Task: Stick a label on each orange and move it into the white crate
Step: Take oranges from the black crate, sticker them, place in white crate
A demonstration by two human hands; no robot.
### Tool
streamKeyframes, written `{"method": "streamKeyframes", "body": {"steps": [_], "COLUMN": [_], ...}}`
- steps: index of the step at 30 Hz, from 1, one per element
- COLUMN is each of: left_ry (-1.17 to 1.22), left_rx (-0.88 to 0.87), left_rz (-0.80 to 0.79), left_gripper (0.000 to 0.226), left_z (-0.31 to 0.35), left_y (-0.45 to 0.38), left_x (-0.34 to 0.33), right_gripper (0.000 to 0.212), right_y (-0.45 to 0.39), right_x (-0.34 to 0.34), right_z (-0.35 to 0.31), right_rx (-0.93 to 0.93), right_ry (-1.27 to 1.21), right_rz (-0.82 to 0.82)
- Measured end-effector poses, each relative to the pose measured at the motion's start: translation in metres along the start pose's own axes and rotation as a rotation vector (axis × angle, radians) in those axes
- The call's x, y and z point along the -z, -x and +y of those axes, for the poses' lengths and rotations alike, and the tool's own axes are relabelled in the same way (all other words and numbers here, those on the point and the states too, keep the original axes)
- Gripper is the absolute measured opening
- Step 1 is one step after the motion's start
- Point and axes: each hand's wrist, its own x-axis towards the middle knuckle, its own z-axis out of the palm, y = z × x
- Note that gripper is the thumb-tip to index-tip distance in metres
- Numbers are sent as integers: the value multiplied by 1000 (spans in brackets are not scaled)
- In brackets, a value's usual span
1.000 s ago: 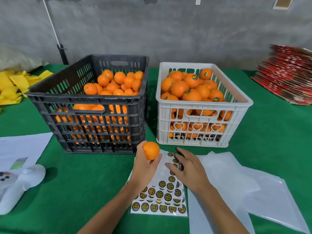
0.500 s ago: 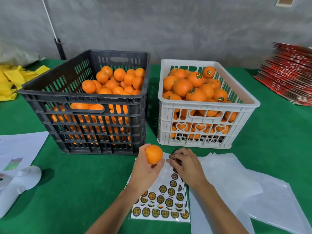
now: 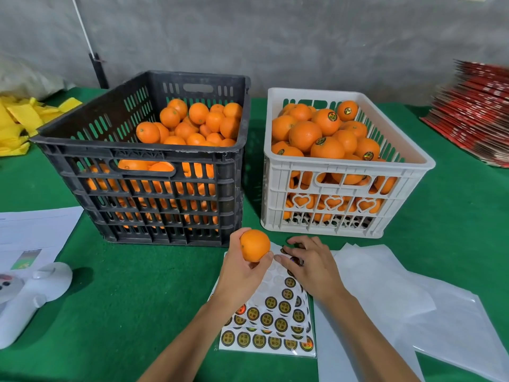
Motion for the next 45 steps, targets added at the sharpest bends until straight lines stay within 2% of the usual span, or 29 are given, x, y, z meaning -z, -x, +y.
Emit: {"method": "streamKeyframes", "body": {"steps": [8,15,19,22,26,31,33,34,36,38,41,45], "left_ry": [-26,-65,-106,-141,-159,-192,-177,-181,-248,-344,-428,-395], "left_rx": [12,26,40,50,5,-134,-207,-251,-364,-456,-558,-542], "left_rz": [-5,-21,-35,-63,-152,-127,-106,-94,-54,-37,-90,-355], "left_gripper": [69,70,65,64,61,66,67,69,78,89,92,83], "left_z": [-1,1,4,9,25,78,107,123,155,187,238,287], "left_y": [-1,0,2,1,-10,-25,-33,-38,-54,-75,-112,-157], "left_x": [-1,-1,0,0,6,14,16,16,11,6,2,-8], "right_gripper": [23,8,11,16,12,21,22,30,59,68,55,41], "right_y": [-4,-8,-14,-20,-11,-12,-20,-26,-44,-64,-96,-139], "right_x": [-2,-4,-3,9,20,67,90,101,122,148,188,222], "right_z": [-4,-3,-5,-19,-55,-79,-92,-98,-110,-118,-119,-99], "right_rx": [-136,-266,-391,-493,-222,-42,4,14,10,9,32,2], "right_ry": [-291,-433,-545,-658,-573,-667,-616,-546,-402,-314,-226,-71], "right_rz": [71,56,78,211,264,315,295,310,395,513,633,809]}}
